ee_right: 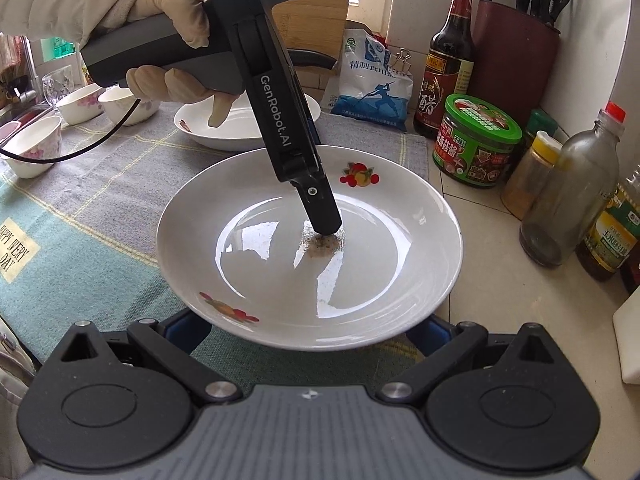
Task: Organize plates and bowls
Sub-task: 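Lower the stained plate onto the other white plate with the left gripper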
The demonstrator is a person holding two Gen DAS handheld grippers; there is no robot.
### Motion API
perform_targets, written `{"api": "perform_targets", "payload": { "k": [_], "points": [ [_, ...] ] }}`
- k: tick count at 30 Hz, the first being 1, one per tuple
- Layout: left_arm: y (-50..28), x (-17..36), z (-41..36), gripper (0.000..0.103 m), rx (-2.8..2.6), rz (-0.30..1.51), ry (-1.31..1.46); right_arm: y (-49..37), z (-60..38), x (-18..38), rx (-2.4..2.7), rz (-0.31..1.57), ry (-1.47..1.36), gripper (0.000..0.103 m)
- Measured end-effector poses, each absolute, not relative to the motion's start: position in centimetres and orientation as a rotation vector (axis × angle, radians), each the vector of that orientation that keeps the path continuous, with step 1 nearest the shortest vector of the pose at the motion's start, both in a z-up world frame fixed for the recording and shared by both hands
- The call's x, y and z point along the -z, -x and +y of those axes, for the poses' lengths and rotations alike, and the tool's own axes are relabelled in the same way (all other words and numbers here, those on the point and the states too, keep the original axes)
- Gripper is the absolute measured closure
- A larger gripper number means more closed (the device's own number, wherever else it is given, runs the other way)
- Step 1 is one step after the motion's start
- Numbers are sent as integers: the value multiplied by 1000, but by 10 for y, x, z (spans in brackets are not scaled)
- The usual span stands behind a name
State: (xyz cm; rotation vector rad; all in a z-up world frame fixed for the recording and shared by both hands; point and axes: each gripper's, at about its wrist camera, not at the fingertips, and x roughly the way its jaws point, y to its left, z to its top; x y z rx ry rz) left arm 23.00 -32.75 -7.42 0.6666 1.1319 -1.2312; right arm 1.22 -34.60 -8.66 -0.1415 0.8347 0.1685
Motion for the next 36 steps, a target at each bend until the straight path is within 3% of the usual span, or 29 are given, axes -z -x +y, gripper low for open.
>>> {"api": "perform_targets", "payload": {
  "k": [36],
  "points": [
    [-225, 77, -338, 23, 1225, 1095, -682, -13, -343, 78, -97, 917, 114, 0]
  ]
}}
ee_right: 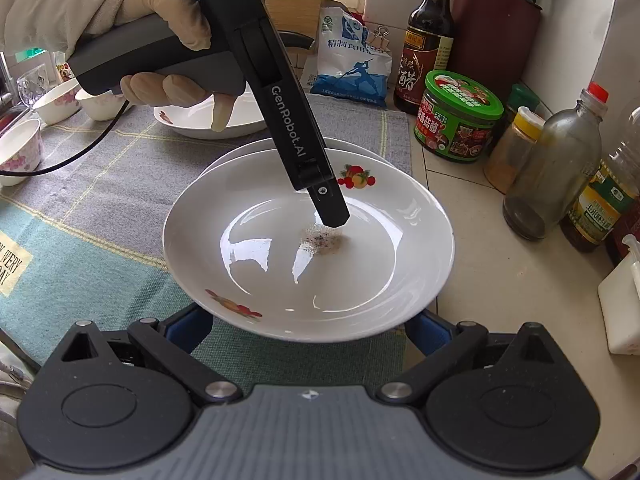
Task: Organize plates and bowls
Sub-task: 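Lower the stained plate onto the other white plate with the left gripper, then open the left gripper and pull it back from the stacked plates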
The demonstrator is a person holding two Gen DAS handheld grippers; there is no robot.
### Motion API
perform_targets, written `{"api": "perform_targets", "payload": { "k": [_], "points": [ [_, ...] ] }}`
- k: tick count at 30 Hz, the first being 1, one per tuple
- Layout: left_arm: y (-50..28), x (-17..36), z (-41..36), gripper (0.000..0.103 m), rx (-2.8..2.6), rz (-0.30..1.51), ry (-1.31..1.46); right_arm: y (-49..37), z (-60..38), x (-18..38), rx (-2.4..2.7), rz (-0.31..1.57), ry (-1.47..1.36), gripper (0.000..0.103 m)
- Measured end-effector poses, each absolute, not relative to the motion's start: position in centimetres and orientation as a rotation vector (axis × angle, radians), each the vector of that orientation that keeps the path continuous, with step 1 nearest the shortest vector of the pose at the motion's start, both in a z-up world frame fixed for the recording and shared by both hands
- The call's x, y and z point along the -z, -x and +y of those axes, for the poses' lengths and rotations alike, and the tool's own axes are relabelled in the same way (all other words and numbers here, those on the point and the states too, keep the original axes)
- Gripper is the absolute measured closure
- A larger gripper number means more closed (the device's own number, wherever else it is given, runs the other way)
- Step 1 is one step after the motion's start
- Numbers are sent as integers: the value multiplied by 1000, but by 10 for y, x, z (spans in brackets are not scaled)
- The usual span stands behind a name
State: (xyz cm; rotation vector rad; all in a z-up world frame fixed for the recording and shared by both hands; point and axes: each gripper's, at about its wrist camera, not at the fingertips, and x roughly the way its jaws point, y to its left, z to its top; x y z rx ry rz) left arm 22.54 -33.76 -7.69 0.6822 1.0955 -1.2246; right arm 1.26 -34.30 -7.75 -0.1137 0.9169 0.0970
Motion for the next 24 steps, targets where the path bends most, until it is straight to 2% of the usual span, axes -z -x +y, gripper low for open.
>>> {"api": "perform_targets", "payload": {
  "k": [16, 24],
  "points": [
    [-226, 66, -329, 19, 1175, 1049, -676, -10, -340, 77, -116, 913, 127, 0],
    [-222, 65, -323, 14, 1108, 1001, -694, -5, -339, 76, -118, 919, 146, 0]
  ]
}}
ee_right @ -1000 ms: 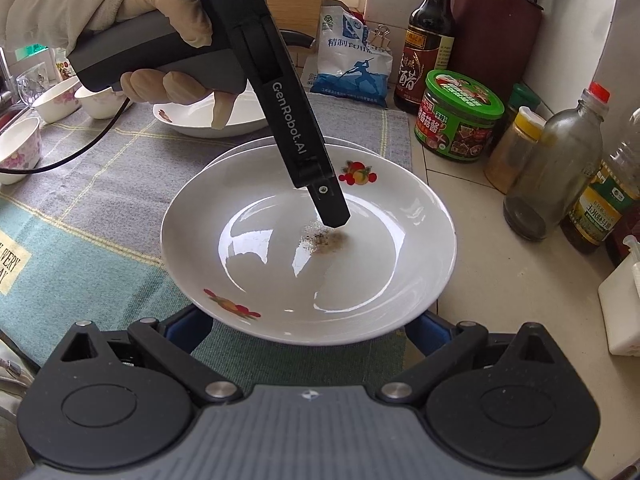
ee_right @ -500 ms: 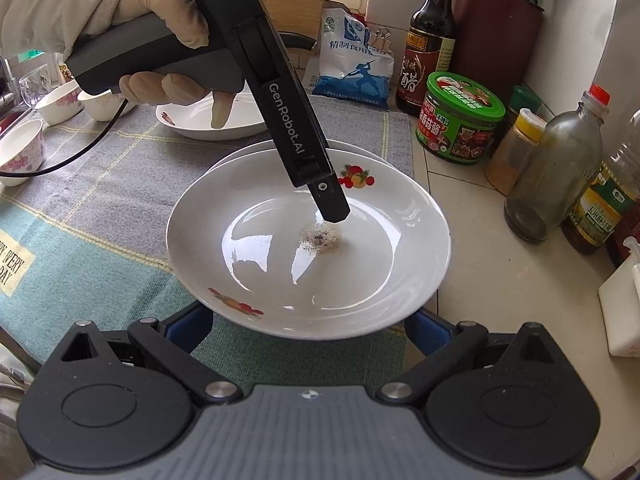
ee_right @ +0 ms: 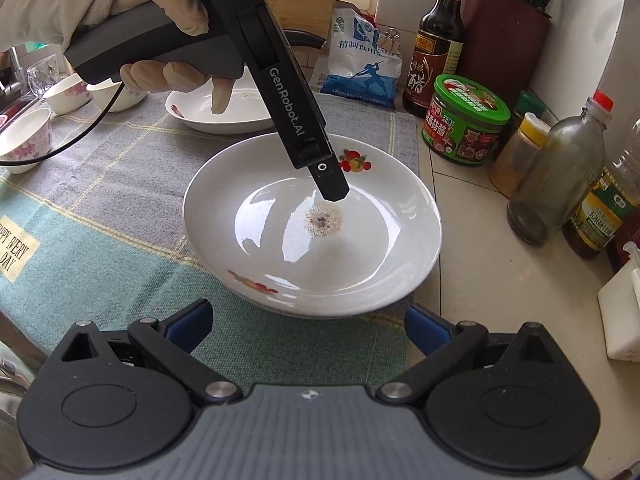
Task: Organize plates and bowls
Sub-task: 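Open the left gripper and pull it back from the stacked plates, then move the right gripper to the rim of a flower-print white plate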
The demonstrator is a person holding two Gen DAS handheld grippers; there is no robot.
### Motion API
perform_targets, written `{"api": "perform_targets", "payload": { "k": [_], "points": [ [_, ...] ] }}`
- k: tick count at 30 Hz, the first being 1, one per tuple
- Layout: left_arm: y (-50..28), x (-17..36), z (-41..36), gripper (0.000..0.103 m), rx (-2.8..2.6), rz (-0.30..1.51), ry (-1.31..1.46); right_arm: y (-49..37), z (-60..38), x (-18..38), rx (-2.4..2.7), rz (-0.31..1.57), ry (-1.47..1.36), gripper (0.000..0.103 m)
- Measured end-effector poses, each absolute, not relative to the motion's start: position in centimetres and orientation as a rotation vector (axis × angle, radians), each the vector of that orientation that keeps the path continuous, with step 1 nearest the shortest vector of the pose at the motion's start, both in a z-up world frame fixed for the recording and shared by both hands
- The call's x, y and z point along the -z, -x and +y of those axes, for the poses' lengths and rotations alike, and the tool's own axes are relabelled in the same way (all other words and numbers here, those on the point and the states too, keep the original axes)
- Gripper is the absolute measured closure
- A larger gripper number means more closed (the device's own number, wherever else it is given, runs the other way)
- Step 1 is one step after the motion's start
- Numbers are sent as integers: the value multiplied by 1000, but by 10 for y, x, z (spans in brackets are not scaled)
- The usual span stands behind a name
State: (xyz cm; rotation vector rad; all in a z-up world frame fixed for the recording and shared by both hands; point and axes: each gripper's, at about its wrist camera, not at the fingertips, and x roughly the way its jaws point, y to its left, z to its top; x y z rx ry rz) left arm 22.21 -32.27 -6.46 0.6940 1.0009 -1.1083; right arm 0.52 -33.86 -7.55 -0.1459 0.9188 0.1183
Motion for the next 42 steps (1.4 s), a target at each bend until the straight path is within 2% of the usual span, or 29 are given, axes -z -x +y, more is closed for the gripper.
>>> {"api": "perform_targets", "payload": {
  "k": [12, 18, 22, 30, 42],
  "points": [
    [-212, 44, -291, 14, 960, 958, -581, 7, -340, 67, -155, 898, 176, 0],
    [-188, 17, -254, 13, 866, 838, -465, 6, -342, 55, -169, 846, 192, 0],
    [-169, 10, -226, 9, 767, 745, -408, 0, -343, 47, -162, 803, 165, 0],
    [-140, 33, -192, 9, 580, 615, -426, -23, -336, 41, -93, 755, 141, 0],
    [-178, 93, -150, 9, 402, 748, -351, -85, -311, 39, -175, 810, 139, 0]
  ]
}}
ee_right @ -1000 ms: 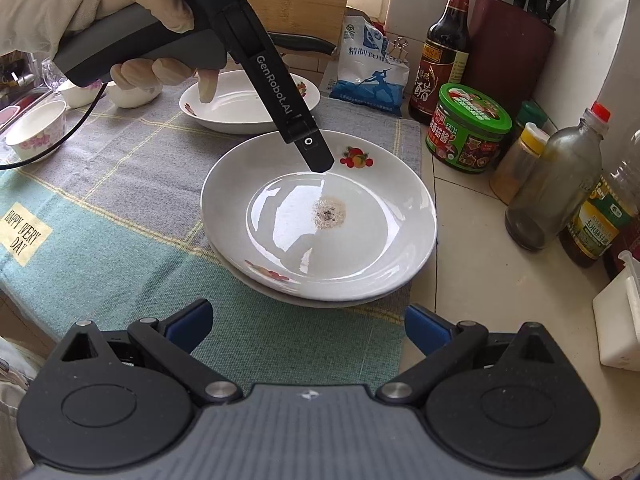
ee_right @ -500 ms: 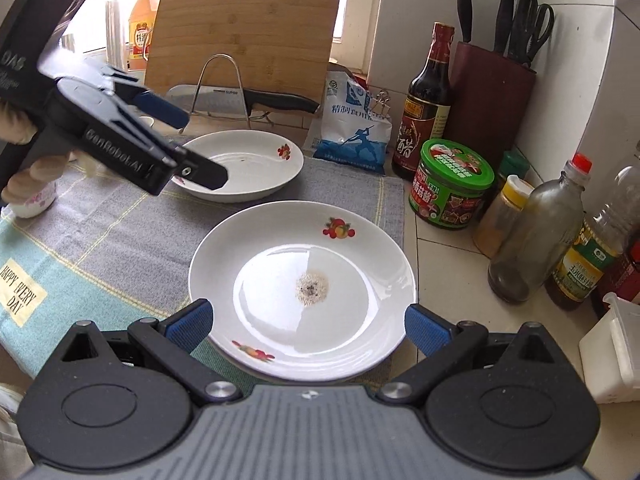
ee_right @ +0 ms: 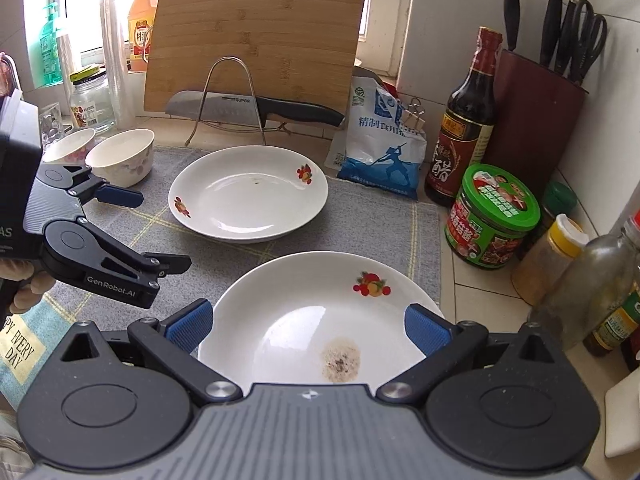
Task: Organize plates and bowls
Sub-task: 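Move the right gripper to the rim of a flower-print white plate, then close the right gripper on the flower-print plate rim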
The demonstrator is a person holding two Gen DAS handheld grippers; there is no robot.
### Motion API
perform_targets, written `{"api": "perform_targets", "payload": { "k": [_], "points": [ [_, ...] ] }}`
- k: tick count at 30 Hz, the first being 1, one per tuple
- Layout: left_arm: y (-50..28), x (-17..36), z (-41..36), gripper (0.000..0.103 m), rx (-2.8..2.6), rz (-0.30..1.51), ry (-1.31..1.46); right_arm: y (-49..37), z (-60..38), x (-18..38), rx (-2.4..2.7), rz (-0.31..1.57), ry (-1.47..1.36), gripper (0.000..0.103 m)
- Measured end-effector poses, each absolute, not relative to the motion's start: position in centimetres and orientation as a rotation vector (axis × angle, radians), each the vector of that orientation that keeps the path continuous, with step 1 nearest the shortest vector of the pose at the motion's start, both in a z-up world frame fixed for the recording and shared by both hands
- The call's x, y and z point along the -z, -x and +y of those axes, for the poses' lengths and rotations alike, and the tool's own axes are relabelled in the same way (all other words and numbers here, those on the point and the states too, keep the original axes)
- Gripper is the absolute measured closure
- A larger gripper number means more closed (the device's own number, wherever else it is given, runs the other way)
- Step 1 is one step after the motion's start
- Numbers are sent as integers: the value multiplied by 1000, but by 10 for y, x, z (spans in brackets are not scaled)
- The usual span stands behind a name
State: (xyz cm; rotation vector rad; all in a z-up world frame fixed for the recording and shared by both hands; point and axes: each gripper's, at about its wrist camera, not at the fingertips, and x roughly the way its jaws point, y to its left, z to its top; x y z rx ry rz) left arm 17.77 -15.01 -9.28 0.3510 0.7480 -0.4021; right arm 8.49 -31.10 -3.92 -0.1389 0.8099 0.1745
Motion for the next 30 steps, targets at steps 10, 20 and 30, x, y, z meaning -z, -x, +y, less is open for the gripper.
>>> {"api": "perform_targets", "payload": {
  "k": [10, 20, 30],
  "points": [
    [-202, 112, -139, 8, 405, 769, -276, -142, -294, 49, -245, 882, 165, 0],
    [-221, 118, -138, 0, 447, 783, -203, -187, -290, 59, -277, 942, 144, 0],
    [-224, 120, -139, 0, 435, 761, -190, -233, -295, 69, -353, 1019, 154, 0]
  ]
}}
